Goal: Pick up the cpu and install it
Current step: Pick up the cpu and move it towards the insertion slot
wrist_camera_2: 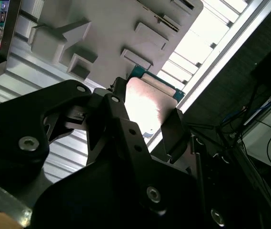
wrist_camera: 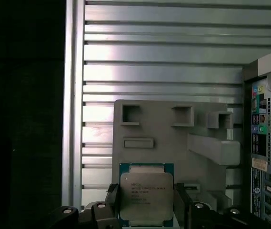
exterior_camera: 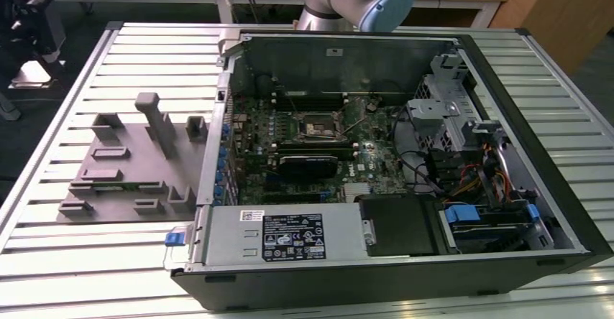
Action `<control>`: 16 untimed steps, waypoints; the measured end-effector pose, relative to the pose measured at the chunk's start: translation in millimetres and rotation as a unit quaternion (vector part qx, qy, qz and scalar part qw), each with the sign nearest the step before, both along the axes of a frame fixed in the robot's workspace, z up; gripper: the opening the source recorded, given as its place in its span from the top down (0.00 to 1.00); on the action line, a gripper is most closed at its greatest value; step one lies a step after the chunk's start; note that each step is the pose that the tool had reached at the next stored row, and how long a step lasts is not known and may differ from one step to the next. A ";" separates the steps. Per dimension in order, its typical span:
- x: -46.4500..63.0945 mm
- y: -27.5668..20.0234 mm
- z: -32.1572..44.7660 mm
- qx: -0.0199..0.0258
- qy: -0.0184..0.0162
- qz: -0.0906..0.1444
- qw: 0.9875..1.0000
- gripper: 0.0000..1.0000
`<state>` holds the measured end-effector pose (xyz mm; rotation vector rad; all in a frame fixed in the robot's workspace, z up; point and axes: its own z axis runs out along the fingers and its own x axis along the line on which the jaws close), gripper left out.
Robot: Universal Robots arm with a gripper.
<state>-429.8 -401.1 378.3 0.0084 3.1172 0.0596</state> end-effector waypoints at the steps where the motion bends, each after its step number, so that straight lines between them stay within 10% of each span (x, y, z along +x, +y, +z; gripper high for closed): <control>1: 0.0 0.1 2.0 0.000 0.000 0.000 1.000 0.46; 16: 1.8 0.4 12.1 0.000 0.000 0.000 1.000 0.46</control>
